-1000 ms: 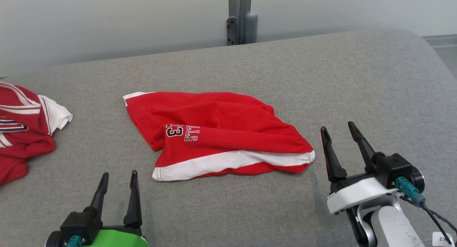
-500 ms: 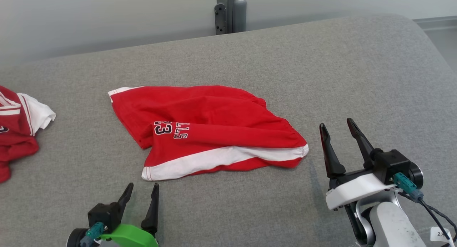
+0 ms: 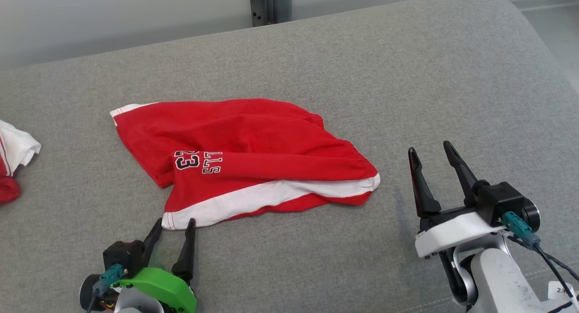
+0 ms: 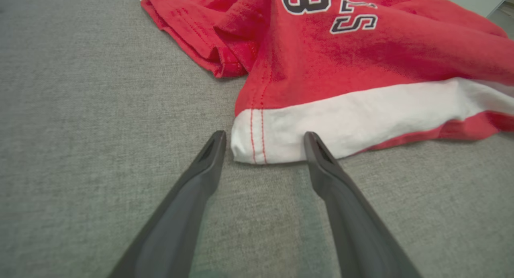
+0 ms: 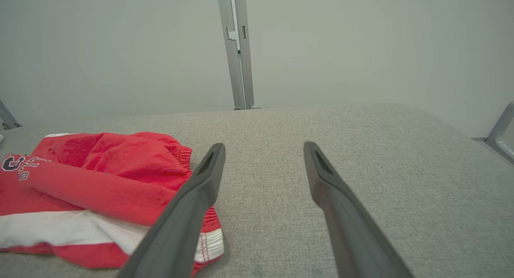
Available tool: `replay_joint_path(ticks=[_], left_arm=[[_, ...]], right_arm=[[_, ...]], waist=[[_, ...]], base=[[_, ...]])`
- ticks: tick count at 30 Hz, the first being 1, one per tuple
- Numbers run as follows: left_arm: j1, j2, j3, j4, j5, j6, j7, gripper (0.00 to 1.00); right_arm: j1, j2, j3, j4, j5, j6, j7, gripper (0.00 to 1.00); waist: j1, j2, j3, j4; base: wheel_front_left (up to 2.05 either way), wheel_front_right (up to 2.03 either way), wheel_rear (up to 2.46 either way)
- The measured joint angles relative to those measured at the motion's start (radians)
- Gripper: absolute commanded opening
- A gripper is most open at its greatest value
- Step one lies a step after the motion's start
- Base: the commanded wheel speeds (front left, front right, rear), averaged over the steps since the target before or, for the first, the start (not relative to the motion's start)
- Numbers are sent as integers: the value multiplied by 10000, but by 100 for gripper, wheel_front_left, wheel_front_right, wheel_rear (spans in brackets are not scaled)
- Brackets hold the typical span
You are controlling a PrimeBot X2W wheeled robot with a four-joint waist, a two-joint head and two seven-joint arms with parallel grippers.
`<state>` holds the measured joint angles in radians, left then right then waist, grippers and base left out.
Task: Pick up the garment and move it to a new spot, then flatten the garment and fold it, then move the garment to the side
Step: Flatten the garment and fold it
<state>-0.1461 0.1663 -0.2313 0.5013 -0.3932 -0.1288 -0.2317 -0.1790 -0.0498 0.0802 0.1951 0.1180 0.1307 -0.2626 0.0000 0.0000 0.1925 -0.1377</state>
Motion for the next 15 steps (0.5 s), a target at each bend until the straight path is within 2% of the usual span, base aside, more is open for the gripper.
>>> replay_joint_path(ticks=[9,10,12,13,15], left_arm=[[183,349,-462,-631,-589,-2,-115,100],[216,374,-518,-702,-681,-2,-73,95],[280,433,-652,-802,-851,-2,36,55],[305,472,-683,-821,-901,-2,69,45],[310,545,-692,-803,-903,-2,104,38]], right_arm=[[-15,0,-92,-19,13,0,0,100],[-15,2,-104,-19,15,0,0,100],[-16,0,-121,-17,15,0,0,100],[-16,0,-121,-19,15,0,0,100],[-20,2,-100,-19,17,0,0,100]], waist=[[0,0,39,1],[0,0,38,12],[0,0,41,40],[0,0,43,53],[0,0,46,63]], base=[[0,0,0],[0,0,0],[0,0,0],[0,0,0],[0,0,0]])
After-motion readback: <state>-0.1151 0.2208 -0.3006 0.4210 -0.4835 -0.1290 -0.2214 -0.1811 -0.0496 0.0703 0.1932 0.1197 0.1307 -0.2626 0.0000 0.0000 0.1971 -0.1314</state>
